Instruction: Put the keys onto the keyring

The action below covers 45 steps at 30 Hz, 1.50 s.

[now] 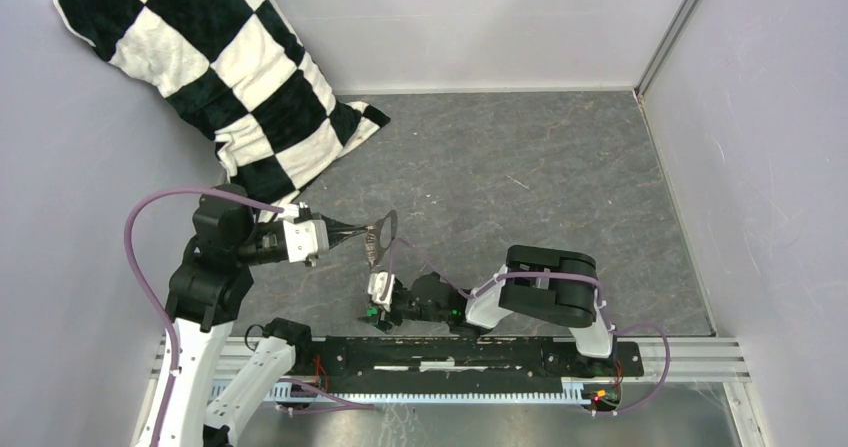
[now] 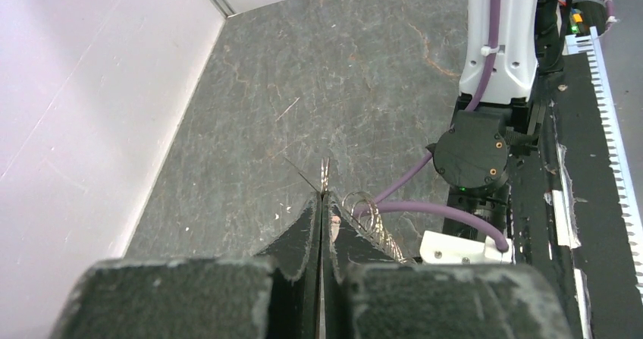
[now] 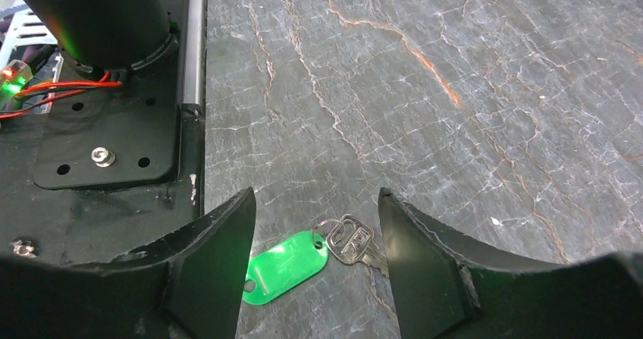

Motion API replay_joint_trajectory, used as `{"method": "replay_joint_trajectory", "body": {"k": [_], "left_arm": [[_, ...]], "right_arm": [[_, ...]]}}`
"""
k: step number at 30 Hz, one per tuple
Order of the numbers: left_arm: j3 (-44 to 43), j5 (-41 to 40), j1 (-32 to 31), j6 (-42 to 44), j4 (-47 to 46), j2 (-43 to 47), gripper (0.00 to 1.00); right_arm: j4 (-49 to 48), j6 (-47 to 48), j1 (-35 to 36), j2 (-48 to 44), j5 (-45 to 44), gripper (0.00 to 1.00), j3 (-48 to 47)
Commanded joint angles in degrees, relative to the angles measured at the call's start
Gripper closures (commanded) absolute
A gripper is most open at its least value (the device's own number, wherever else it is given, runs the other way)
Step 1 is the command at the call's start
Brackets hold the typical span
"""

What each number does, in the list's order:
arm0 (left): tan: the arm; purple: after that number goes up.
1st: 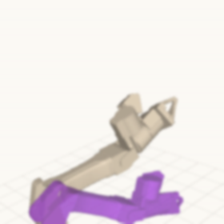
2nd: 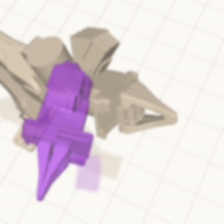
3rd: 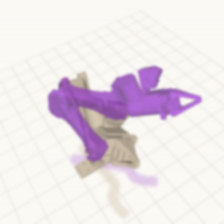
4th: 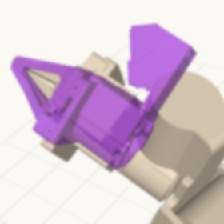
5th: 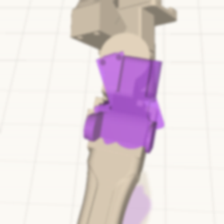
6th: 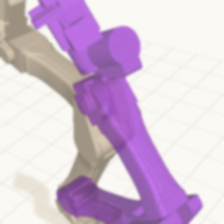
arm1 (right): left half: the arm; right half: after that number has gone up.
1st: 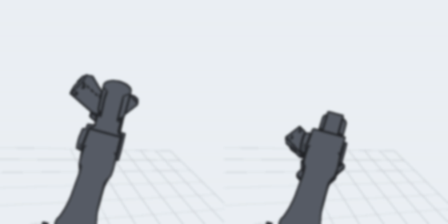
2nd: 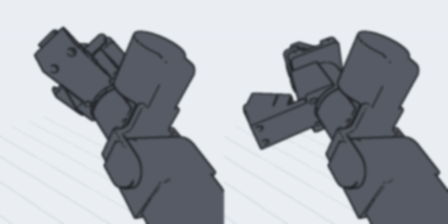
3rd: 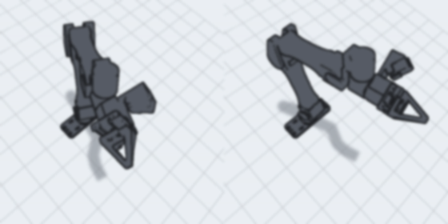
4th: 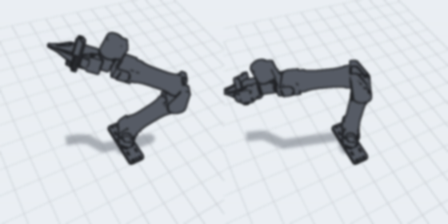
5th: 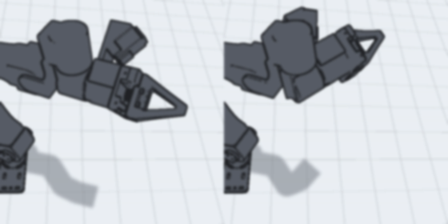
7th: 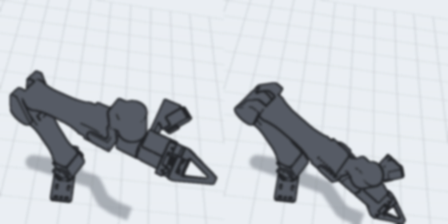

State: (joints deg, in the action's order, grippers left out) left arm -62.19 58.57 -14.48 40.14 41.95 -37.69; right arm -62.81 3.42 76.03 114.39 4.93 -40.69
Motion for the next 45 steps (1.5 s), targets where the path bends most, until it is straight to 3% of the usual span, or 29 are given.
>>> {"method": "replay_joint_trajectory", "body": {"k": [1, 4, 17, 25, 28, 32, 37, 45], "left_arm": [[-2.37, 0.46, 0.27, -0.57, -2.14, -0.36, 0.98], [-2.58, 0.92, 0.24, -0.67, -2.17, -0.3, 0.98], [-3.8, 3.36, 0.24, -3.08, -2.99, -0.01, 0.98], [-3.8, 3.7, 0.24, -2.96, -2.68, -0.01, 0.98], [-4.03, 4.04, 0.24, -3.01, -2.43, -0.01, 0.98], [-4.08, 4.24, 0.24, -3.09, -2.14, 0.23, 0.98], [-4.23, 4.36, 0.24, -3.4, -2.13, 0.52, 0.98], [-4.08, 4.44, 0.24, -3.1, -1.7, 1.13, 0.98]], "right_arm": [[-0.39, 1.49, 0.41, 1.61, -1.5, 0.35, -2.35], [1.1, 1.76, 0.46, 1.25, -3.35, 0.42, -1.66], [1.11, 0.9, 0.98, 1.71, -7.09, 0.52, 0.89], [1.3, 1.15, 1.43, 1.38, -9.8, 0.71, 0.36], [0.95, 0.9, 1.62, 0.64, -10.45, 0.71, 0.35], [1.09, 0.55, 1.89, 0.07, -11.86, 0.61, -0.27], [1.87, -0.51, 2.05, 0.91, -12.8, 0.57, -1.4], [1.9, -1.22, 1.93, 1.86, -13.28, 0.68, -2.2]]}}
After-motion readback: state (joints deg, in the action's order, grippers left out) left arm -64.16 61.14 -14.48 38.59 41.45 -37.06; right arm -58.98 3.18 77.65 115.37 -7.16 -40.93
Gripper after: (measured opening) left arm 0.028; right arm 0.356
